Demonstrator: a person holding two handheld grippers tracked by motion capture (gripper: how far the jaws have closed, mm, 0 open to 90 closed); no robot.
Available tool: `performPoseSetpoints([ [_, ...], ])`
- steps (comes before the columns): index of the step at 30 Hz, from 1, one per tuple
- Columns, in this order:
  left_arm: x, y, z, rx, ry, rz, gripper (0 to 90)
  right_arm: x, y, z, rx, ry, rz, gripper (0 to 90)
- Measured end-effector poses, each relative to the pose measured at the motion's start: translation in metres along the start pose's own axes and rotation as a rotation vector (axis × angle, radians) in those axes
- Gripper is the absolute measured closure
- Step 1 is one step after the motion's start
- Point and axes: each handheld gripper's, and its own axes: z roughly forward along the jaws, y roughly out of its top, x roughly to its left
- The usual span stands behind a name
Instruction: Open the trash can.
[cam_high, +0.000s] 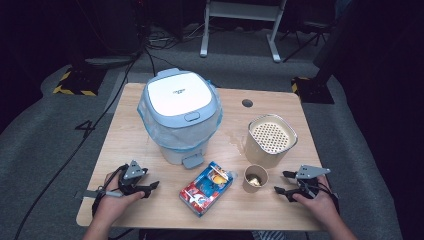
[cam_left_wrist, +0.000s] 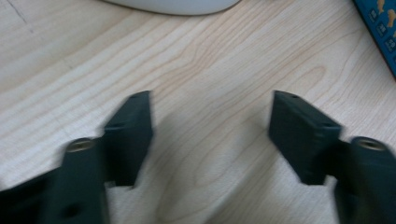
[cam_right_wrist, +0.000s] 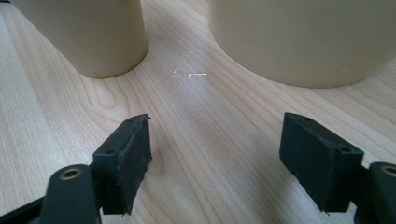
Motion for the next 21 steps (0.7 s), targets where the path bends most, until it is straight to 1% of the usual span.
performPoseSetpoints([
  [1,0.001,0.0,-0.001,0.003,-0.003,-0.005,40.0,0.0,0.0,0.0,0.0,0.0,0.0,25.5],
  [3,0.004,0.002,-0.002,0.006,-0.02,-0.027,43.0,0.0,0.0,0.0,0.0,0.0,0.0,25.5],
  [4,0.005,0.004,-0.003,0.011,-0.021,-0.028,47.3,0.0,0.0,0.0,0.001,0.001,0.001,25.5],
  [5,0.005,0.006,-0.004,0.002,-0.026,-0.026,49.7,-0.001,0.0,0.0,0.002,0.004,0.0,25.6],
  [6,0.006,0.009,-0.008,-0.018,-0.042,-0.021,52.1,-0.001,0.0,0.0,0.0,0.007,-0.002,26.5],
  [7,0.006,0.009,-0.008,-0.018,-0.042,-0.021,53.7,-0.001,0.0,0.0,0.0,0.007,-0.002,26.5],
  [9,0.006,0.012,-0.011,-0.039,-0.065,-0.019,54.3,-0.002,0.0,0.0,-0.001,0.005,0.0,26.8],
  [12,0.006,0.018,-0.017,-0.046,-0.091,0.005,59.4,-0.001,0.0,0.0,-0.001,0.004,-0.001,26.8],
  [14,0.006,0.023,-0.021,-0.043,-0.101,0.035,59.9,-0.002,0.0,0.0,-0.001,0.004,-0.001,26.8],
  [17,0.005,0.032,-0.028,-0.067,-0.133,0.04,63.9,-0.001,0.0,0.0,-0.002,0.004,0.0,26.8],
  [20,0.006,0.042,-0.039,-0.1,-0.177,0.001,69.0,-0.001,0.0,0.0,-0.002,0.0,0.003,26.8],
  [21,0.007,0.046,-0.043,-0.103,-0.19,-0.013,71.1,-0.001,0.0,0.0,-0.002,-0.002,0.005,26.8],
])
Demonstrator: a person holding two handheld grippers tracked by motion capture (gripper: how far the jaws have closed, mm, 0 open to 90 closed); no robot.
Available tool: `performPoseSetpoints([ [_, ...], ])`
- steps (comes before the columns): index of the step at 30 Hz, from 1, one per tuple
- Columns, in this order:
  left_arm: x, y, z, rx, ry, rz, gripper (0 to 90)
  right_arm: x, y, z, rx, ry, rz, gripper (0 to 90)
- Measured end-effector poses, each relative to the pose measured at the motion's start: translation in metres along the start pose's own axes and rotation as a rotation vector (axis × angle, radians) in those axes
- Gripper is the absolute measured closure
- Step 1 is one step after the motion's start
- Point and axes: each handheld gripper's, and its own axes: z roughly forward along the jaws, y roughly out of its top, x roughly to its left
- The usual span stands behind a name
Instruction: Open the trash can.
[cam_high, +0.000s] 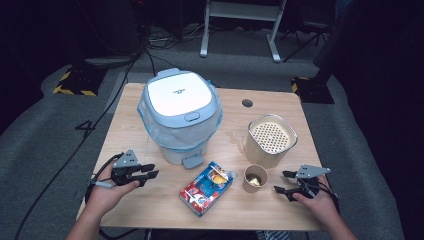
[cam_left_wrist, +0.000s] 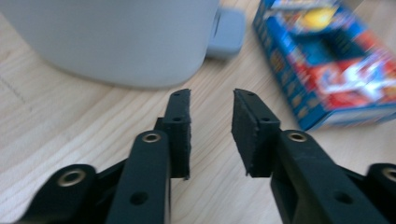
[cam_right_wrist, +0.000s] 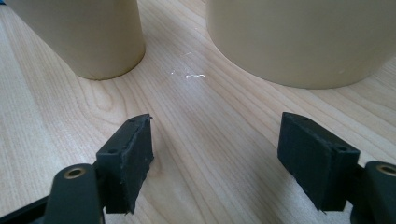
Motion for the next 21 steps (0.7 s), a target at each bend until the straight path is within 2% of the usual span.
performPoseSetpoints([
  [1,0.0,0.004,-0.004,-0.003,-0.014,-0.012,72.9,0.0,0.0,0.0,0.0,-0.001,0.0,26.9],
  [4,0.0,0.013,-0.011,-0.033,-0.039,-0.007,74.9,0.0,0.0,0.0,0.0,-0.001,0.0,26.9],
  [8,-0.003,0.026,-0.021,-0.077,-0.059,0.02,81.1,0.0,0.0,0.0,0.0,-0.001,0.001,26.9],
  [12,-0.007,0.041,-0.03,-0.113,-0.114,0.031,89.7,0.0,0.0,0.0,0.0,-0.001,0.001,26.9],
  [18,-0.011,0.066,-0.042,-0.171,-0.169,0.05,90.0,0.0,0.0,0.0,0.0,-0.001,0.0,26.9],
  [21,-0.015,0.078,-0.046,-0.2,-0.175,0.08,90.0,0.0,0.0,0.0,0.0,-0.001,0.001,26.9],
])
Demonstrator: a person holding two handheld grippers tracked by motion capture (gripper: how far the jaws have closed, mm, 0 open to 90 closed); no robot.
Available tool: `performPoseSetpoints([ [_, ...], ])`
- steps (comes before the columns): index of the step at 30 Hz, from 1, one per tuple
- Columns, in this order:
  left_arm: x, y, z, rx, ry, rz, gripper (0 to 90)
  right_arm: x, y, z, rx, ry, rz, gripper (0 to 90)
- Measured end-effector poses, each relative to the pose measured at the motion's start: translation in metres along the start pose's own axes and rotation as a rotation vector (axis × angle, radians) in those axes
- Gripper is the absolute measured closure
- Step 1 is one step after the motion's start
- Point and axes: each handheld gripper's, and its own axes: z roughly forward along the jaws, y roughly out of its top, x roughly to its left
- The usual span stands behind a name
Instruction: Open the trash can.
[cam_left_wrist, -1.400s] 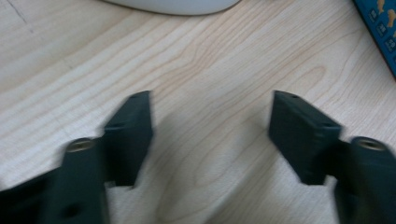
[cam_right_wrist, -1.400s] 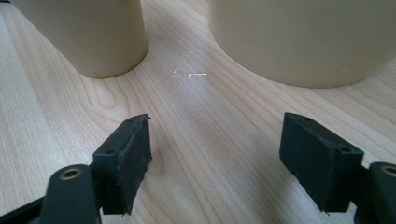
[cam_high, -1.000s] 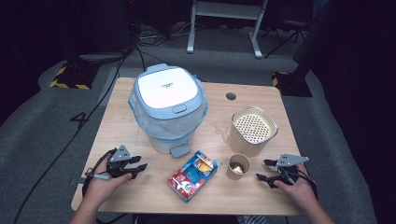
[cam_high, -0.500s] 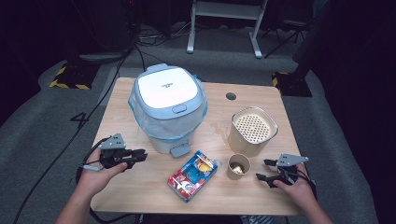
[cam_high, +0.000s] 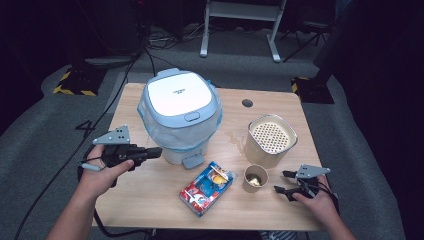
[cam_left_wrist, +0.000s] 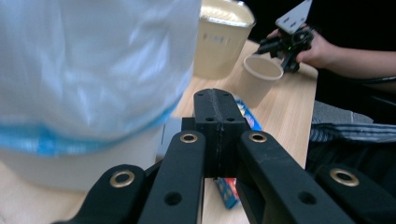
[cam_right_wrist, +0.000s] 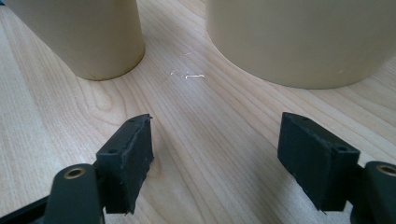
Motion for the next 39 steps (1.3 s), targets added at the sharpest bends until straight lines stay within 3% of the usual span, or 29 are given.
performPoseSetpoints([
  [5,-0.006,0.021,-0.002,-0.055,-0.009,0.017,90.0,0.0,0.0,0.0,0.0,0.0,0.0,26.9],
  [15,-0.013,0.064,0.013,-0.118,0.049,0.074,90.0,0.0,0.0,0.0,-0.001,0.001,0.0,26.8],
  [22,-0.005,0.084,0.039,-0.071,0.093,0.087,89.6,-0.001,0.001,0.001,0.0,0.001,0.001,26.8],
  [29,0.003,0.094,0.059,-0.032,0.13,0.083,88.8,-0.003,0.002,0.002,-0.001,0.003,-0.001,26.8],
  [39,0.001,0.099,0.064,0.016,0.164,0.145,89.3,-0.003,0.002,0.002,-0.001,0.003,-0.002,26.8],
])
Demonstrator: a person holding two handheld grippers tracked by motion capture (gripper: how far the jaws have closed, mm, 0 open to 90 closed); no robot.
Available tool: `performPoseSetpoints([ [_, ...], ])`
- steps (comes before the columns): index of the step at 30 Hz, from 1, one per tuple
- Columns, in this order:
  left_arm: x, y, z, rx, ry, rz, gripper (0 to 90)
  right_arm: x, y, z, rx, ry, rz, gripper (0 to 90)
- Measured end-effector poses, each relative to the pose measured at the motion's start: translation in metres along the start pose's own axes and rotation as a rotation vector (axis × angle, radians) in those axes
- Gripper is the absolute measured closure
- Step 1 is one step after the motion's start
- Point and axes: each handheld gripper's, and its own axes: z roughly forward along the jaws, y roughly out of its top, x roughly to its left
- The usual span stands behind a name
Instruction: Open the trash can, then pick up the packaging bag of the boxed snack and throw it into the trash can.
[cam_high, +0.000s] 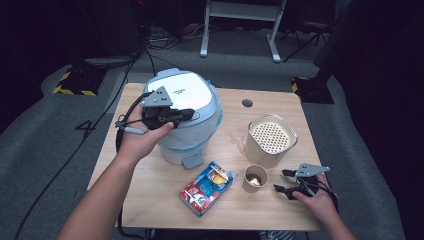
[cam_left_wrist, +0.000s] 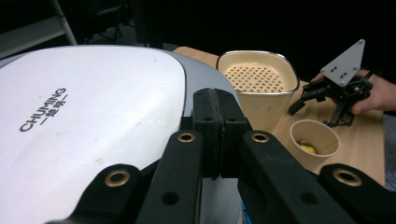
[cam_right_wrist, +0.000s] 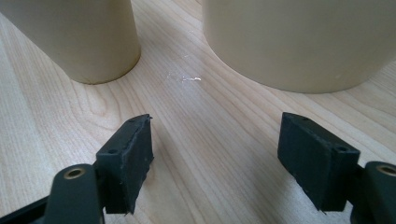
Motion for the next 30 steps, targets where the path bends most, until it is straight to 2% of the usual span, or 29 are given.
performPoseSetpoints([
  [2,-0.001,0.0,0.0,0.01,-0.007,0.01,89.8,0.0,0.0,0.0,0.002,0.0,0.0,26.8],
  [6,-0.005,0.002,0.001,0.031,0.033,0.038,90.0,0.0,0.0,0.0,0.002,0.0,0.0,26.8],
  [9,-0.004,0.002,0.0,0.013,0.036,0.026,89.7,0.0,0.0,0.0,0.001,0.0,0.0,26.8],
  [10,-0.004,0.002,0.001,0.005,0.039,0.018,85.6,0.0,0.0,0.0,0.002,0.0,-0.001,26.8],
  [12,-0.007,0.0,0.002,-0.017,0.053,0.019,62.1,0.0,0.0,0.0,0.001,0.001,0.0,26.8],
  [14,-0.014,-0.003,0.001,-0.04,0.0,0.022,54.0,0.0,0.0,0.0,-0.001,0.001,0.001,26.8],
  [16,-0.023,-0.006,-0.001,-0.04,-0.068,0.055,46.6,0.0,0.0,0.0,0.0,0.002,0.0,26.8],
  [18,-0.033,-0.01,-0.003,-0.036,-0.113,0.072,45.5,-0.001,0.0,0.001,-0.001,0.001,-0.001,26.8],
  [20,-0.041,-0.015,-0.004,-0.036,-0.139,0.072,45.1,-0.001,0.001,0.001,-0.001,0.0,0.0,26.8],
  [22,-0.046,-0.023,-0.003,-0.041,-0.146,0.062,45.1,-0.001,0.001,0.001,0.002,-0.002,-0.001,26.8],
  [25,-0.053,-0.039,0.001,-0.027,-0.139,0.022,48.5,-0.001,0.001,0.001,0.0,-0.001,-0.002,26.7],
  [27,-0.058,-0.051,0.003,-0.006,-0.104,0.021,48.9,-0.001,0.001,0.001,0.001,-0.002,-0.003,26.7],
  [28,-0.06,-0.057,0.004,0.008,-0.103,0.011,48.9,-0.001,0.001,0.001,0.001,-0.002,-0.003,26.7],
  [30,-0.063,-0.069,0.007,0.014,-0.122,-0.005,47.6,-0.001,0.001,0.001,0.001,-0.002,-0.002,26.7],
])
